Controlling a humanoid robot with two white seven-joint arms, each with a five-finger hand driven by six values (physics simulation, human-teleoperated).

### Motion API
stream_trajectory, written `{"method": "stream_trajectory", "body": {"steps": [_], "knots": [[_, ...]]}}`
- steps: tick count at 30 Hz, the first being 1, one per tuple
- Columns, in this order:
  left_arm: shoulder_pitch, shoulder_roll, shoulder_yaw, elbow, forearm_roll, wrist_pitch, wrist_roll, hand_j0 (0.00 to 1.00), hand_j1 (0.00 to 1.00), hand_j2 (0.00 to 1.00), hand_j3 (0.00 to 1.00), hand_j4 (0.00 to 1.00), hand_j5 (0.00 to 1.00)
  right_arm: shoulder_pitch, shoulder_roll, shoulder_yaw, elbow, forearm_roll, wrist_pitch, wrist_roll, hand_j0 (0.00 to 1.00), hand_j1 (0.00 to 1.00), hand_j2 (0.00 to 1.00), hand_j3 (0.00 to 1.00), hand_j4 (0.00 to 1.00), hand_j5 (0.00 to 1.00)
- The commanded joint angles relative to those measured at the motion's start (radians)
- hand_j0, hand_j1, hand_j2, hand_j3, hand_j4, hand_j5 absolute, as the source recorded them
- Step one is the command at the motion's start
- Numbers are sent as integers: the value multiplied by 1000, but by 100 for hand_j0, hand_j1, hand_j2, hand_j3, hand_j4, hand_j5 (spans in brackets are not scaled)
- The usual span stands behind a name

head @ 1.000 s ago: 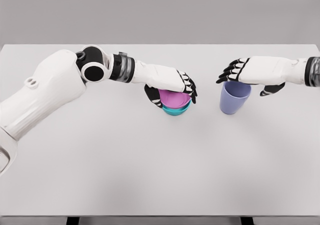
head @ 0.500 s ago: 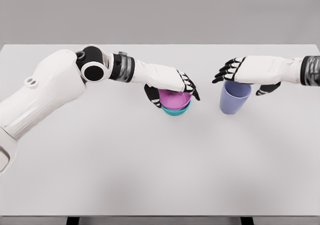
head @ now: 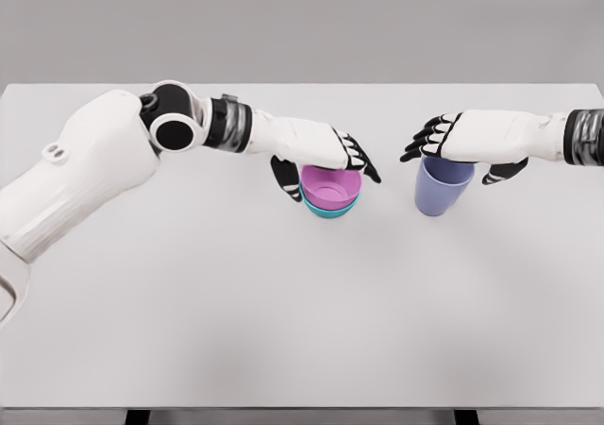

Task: Stacking bowl and cup with both arms

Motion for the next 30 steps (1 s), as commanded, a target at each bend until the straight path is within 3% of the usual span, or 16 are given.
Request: {"method": "stream_trajectory", "body": {"steps": [1, 7, 14, 19, 23, 26, 30], "knots": [[0, 9, 6, -3, 15, 3, 0, 100, 100, 100, 100, 100, 100, 0, -1, -1, 0, -4, 2, 0, 100, 100, 100, 100, 100, 100], [-11, 42, 8, -10, 33, 3, 0, 100, 100, 100, 100, 100, 100, -6, 19, 1, 29, 7, 2, 0, 100, 100, 100, 100, 100, 100], [-18, 171, 9, -126, 114, 3, 0, 100, 100, 100, 100, 100, 100, -8, 34, 22, 40, 7, 2, 0, 100, 100, 100, 100, 100, 100], [-25, 424, 11, -325, 335, 3, 0, 100, 100, 100, 100, 100, 100, -9, 42, 24, 60, 8, 1, 0, 100, 100, 100, 100, 100, 100], [-12, 582, 57, -378, 510, 3, 0, 100, 100, 100, 100, 100, 100, -11, 45, 24, 68, 8, -1, 0, 100, 100, 100, 100, 100, 100], [49, 670, 66, -370, 607, 3, 0, 100, 100, 100, 100, 100, 100, -11, 48, 33, 80, 8, -2, 0, 100, 100, 100, 100, 100, 100], [239, 745, 135, -361, 756, 3, 0, 100, 100, 100, 100, 100, 100, -11, 51, 47, 97, 8, -4, 0, 100, 100, 100, 100, 100, 100]]}}
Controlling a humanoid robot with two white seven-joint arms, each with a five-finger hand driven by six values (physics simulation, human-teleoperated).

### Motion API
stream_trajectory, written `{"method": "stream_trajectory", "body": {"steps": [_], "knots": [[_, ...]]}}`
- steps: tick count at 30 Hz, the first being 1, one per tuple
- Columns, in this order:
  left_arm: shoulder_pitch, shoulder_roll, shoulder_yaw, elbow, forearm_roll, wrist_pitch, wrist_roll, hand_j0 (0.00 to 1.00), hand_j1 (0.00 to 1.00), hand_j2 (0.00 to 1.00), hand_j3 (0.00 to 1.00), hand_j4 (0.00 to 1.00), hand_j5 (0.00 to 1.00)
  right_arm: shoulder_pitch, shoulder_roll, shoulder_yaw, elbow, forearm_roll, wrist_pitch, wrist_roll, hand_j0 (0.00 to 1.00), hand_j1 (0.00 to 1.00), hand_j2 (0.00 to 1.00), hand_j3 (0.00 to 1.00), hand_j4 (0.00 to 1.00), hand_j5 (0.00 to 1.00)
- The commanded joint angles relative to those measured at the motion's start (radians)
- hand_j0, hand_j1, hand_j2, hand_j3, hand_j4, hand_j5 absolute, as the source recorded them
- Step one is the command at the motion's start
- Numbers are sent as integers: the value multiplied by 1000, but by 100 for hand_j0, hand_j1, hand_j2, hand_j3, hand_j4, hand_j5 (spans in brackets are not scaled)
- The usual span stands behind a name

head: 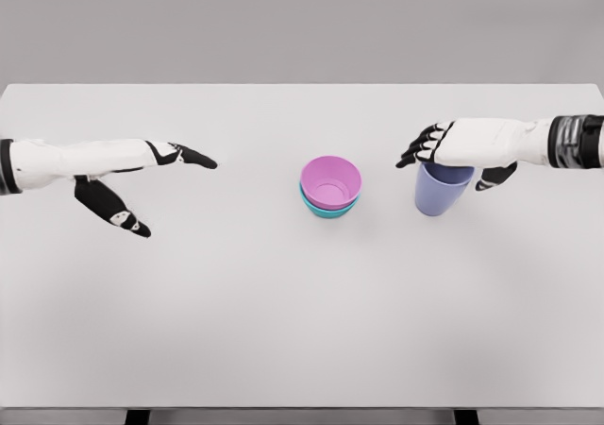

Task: Stacking bowl and cup with both arms

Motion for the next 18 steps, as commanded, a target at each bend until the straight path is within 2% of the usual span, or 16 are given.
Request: {"method": "stream_trajectory", "body": {"steps": [1, 2, 5, 6, 8, 10, 14, 15, 18], "knots": [[27, 48, 54, 18, 116, 4, 1, 100, 100, 100, 100, 100, 100, 0, 1, 4, 14, -3, -1, 0, 100, 100, 100, 100, 100, 100], [78, 44, 80, 44, 131, 4, 1, 100, 100, 100, 100, 100, 100, 0, 4, 4, 15, -3, -1, 0, 100, 100, 100, 100, 100, 100], [178, 35, 142, 104, 158, 4, 1, 100, 100, 100, 100, 100, 100, -2, 5, 4, 15, 12, 3, 0, 99, 99, 99, 99, 99, 99], [201, 32, 162, 136, 164, 4, 1, 100, 100, 100, 100, 100, 100, -3, 5, 4, 15, 11, 6, 0, 95, 95, 95, 95, 95, 95], [210, 31, 174, 165, 170, 4, 1, 100, 100, 100, 100, 100, 100, -5, 7, 4, 15, 11, 9, 0, 85, 85, 85, 85, 85, 85], [224, 15, 174, 218, 208, 4, 1, 100, 100, 100, 100, 100, 100, -5, 7, 4, 15, 11, 9, 0, 83, 83, 83, 83, 83, 83], [230, 11, 174, 218, 210, 4, 1, 100, 100, 100, 100, 100, 100, -5, 7, 10, 15, 11, 9, 0, 73, 73, 73, 73, 73, 73], [238, 9, 174, 219, 208, 4, 1, 100, 100, 100, 100, 100, 100, -5, 7, 10, 15, 11, 9, 0, 67, 67, 67, 67, 67, 67], [242, 8, 180, 219, 208, 4, 1, 100, 100, 100, 100, 100, 100, -5, 7, 10, 15, 9, 9, 0, 63, 63, 63, 63, 63, 63]]}}
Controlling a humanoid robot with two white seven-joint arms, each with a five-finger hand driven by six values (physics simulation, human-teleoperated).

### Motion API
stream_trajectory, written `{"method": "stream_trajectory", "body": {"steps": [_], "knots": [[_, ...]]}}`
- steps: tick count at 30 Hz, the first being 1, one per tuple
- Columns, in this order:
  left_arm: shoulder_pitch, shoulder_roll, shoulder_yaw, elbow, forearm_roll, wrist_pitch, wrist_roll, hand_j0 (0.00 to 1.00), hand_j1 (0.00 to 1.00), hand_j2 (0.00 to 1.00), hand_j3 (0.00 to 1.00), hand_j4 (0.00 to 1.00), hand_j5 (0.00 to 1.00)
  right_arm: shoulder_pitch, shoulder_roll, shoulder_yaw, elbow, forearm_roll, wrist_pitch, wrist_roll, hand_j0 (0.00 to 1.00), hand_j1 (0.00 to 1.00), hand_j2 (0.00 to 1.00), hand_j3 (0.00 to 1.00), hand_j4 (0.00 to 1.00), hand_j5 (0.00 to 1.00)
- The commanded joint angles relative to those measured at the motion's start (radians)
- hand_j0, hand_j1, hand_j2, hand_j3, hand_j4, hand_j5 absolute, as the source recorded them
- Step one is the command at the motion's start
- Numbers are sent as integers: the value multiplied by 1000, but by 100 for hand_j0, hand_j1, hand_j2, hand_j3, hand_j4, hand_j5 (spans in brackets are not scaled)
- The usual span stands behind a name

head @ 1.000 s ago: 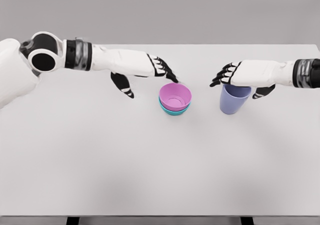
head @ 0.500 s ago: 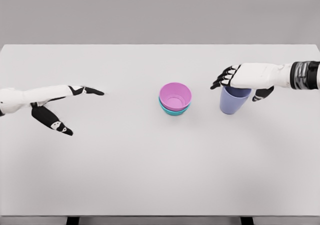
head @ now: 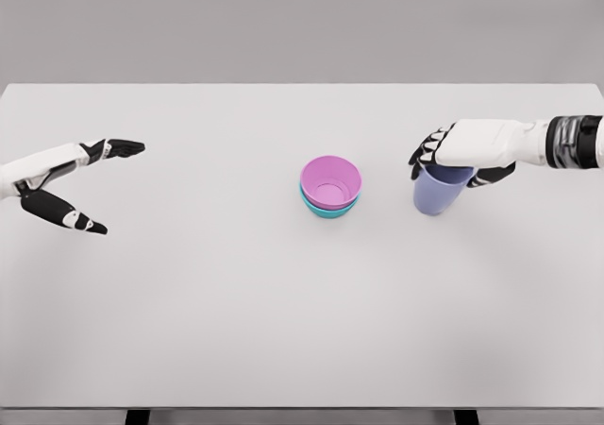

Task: Stacking bowl and cup with both arms

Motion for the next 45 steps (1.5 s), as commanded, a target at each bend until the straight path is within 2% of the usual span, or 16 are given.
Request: {"method": "stream_trajectory", "body": {"steps": [1, 14, 23, 28, 36, 45], "knots": [[0, -4, 4, 3, 10, 2, 0, 100, 100, 100, 100, 100, 100, 0, 0, 0, 0, -5, 3, -1, 62, 62, 62, 62, 62, 62], [0, -10, 6, 5, 10, 2, 0, 100, 100, 100, 100, 100, 100, -37, 25, -20, -5, -10, 3, -1, 57, 57, 57, 57, 57, 57], [0, -10, 6, 3, 10, 2, 0, 100, 100, 100, 100, 100, 100, -49, 31, -115, -23, -17, 1, -1, 58, 58, 58, 58, 58, 58], [0, -10, 6, 3, 8, 2, 0, 100, 100, 100, 100, 100, 100, -78, 74, -115, -38, -22, 1, -1, 58, 58, 58, 58, 58, 58], [0, -10, 6, 3, 8, 2, 0, 100, 100, 100, 100, 100, 100, -91, 118, -112, -110, -37, 3, -1, 58, 58, 58, 58, 58, 58], [0, -14, 6, 2, 8, 2, 0, 100, 100, 100, 100, 100, 100, -91, 161, -56, -126, -37, 3, -1, 58, 58, 58, 58, 58, 58]]}}
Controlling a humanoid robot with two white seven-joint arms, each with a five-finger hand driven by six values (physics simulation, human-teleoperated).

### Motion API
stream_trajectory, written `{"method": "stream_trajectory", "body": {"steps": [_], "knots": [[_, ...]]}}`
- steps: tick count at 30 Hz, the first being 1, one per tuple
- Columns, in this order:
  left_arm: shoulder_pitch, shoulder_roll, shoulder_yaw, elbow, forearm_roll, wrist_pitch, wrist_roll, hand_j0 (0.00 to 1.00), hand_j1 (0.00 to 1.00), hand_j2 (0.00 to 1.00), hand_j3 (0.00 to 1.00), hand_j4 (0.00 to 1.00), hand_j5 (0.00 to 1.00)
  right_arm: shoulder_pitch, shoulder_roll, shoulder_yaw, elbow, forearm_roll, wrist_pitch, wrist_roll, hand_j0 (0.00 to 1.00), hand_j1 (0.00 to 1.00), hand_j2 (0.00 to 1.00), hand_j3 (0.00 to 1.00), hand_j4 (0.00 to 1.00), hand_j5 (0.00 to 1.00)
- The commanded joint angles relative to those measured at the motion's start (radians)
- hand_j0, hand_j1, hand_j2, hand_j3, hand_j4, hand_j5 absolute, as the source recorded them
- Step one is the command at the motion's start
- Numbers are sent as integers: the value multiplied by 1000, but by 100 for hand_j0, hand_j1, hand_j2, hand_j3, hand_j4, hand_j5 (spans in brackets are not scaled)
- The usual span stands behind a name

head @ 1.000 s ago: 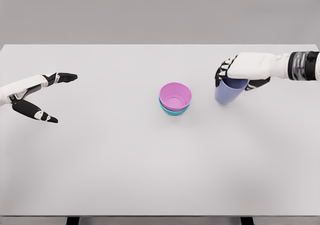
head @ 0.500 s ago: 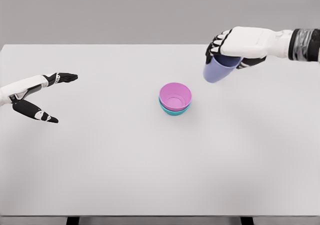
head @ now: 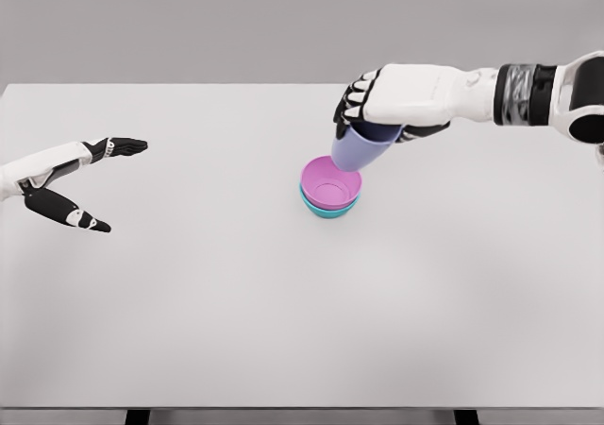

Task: Stacking bowl and cup with both arms

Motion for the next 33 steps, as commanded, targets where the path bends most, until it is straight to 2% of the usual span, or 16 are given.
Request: {"method": "stream_trajectory", "body": {"steps": [1, 15, 23, 33], "knots": [[0, -1, 1, -1, 8, 2, 0, 100, 100, 100, 100, 100, 100, 0, 6, 19, -3, -6, 4, 1, 58, 58, 58, 58, 58, 58], [0, -1, 1, -5, 8, 2, 0, 100, 100, 100, 100, 100, 100, -2, 43, 91, 5, -5, 4, 1, 58, 58, 58, 58, 58, 58], [0, -3, 1, -5, 8, 2, 0, 100, 100, 100, 100, 100, 100, -12, 87, 110, 75, 6, 4, 1, 58, 58, 58, 58, 58, 58], [0, -3, 1, -8, 8, 2, 0, 100, 100, 100, 100, 100, 100, -20, 95, 125, 88, 9, 4, 1, 61, 61, 61, 61, 61, 61]]}}
